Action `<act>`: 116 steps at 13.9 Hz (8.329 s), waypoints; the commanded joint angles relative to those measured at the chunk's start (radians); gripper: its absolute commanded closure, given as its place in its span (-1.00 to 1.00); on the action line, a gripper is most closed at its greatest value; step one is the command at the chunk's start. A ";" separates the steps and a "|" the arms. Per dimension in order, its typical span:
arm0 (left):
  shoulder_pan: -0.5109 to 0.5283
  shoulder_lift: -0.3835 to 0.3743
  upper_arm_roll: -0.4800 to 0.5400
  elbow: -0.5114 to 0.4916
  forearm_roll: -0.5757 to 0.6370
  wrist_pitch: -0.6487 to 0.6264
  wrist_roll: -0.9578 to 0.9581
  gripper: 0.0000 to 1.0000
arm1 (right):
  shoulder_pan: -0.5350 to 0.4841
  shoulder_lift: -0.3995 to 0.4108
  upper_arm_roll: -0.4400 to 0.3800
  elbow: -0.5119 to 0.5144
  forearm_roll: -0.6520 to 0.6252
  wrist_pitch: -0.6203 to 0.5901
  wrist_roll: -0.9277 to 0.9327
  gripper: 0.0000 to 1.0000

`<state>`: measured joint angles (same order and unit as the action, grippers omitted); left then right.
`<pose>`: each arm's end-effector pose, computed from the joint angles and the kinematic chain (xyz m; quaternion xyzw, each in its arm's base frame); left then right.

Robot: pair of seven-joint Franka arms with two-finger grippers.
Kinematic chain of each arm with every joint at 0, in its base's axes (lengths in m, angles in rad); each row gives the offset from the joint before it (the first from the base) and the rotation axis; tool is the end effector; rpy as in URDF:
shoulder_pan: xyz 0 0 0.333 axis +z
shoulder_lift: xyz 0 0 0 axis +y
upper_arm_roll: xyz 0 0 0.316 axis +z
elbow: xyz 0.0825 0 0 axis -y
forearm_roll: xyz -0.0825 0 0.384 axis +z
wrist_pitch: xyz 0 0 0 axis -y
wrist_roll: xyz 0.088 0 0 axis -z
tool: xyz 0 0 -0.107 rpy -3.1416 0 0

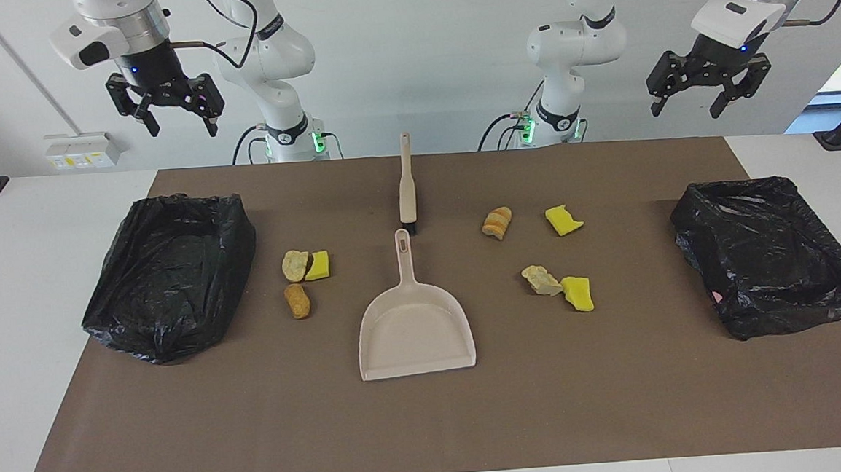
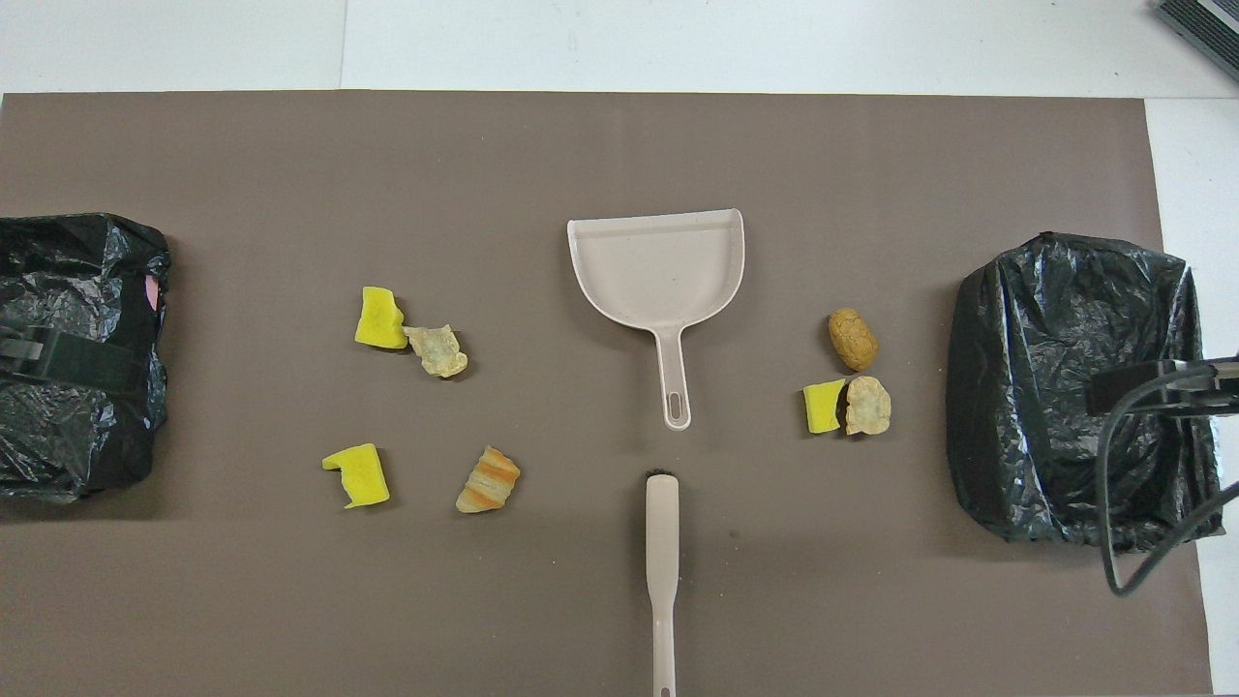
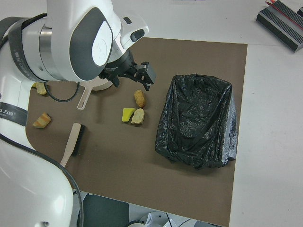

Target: Sweep and dump trash in bin

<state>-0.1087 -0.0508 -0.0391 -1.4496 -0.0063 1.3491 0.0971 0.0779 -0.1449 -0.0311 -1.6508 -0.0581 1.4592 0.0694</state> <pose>0.5073 -0.0770 0.6885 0.9921 -0.1227 -0.0249 0.0015 0.4966 0.0152 0.6540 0.9993 -0.0136 -0.0218 0.0280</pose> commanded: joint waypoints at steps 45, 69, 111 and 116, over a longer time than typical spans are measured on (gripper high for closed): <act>-1.019 0.051 -0.001 -0.847 -0.087 0.941 -0.985 0.00 | 0.410 0.578 0.031 0.002 0.207 0.484 0.366 1.00; -0.346 -0.207 0.018 -0.871 0.078 0.435 -0.860 1.00 | 0.336 0.274 0.030 -0.179 -0.066 0.242 -0.801 1.00; -0.449 0.024 0.018 -0.692 -0.082 0.638 -0.536 1.00 | 0.528 0.217 0.031 -0.460 -0.101 0.429 -0.570 1.00; -0.237 0.176 0.019 -0.465 -0.029 0.570 -0.339 1.00 | 0.539 0.246 0.033 -0.400 -0.014 0.472 -0.533 1.00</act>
<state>-0.4302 0.0406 -0.0093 -2.0229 -0.0559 1.9658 -0.3332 0.6146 0.0733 -0.0009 -2.0850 -0.1158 1.9020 -0.4829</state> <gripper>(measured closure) 0.744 0.678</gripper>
